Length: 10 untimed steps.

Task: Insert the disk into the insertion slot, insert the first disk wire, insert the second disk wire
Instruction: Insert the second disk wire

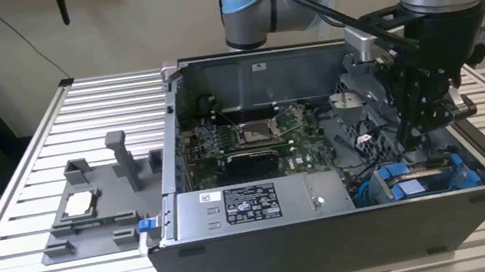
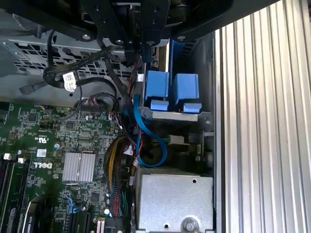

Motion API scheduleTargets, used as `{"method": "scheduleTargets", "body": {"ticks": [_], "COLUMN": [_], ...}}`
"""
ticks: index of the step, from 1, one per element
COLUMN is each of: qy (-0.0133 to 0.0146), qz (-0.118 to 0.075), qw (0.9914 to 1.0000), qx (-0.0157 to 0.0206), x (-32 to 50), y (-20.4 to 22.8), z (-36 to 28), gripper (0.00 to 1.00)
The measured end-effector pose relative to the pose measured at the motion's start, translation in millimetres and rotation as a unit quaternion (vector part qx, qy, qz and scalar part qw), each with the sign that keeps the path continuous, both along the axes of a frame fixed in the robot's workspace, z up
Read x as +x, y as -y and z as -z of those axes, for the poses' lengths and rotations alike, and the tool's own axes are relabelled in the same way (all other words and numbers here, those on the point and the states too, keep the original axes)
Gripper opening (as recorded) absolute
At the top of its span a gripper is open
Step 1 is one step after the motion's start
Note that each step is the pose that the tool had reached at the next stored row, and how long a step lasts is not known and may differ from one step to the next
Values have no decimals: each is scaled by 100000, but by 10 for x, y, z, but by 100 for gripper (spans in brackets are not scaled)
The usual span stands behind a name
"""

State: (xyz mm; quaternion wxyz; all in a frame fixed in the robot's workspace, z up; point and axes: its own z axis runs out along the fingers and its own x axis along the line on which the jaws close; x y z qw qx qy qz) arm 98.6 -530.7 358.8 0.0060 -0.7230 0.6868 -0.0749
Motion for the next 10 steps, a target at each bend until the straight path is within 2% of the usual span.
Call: {"method": "scheduleTargets", "body": {"ticks": [4,6,10], "qy": [-1681,-2252,-3046], "qz": [1,-3,-9], "qw": [99985,99973,99947], "qx": [364,591,1169], "x": [73,119,206], "y": [27,40,72], "z": [4,6,12], "gripper": [16,16,16]}}
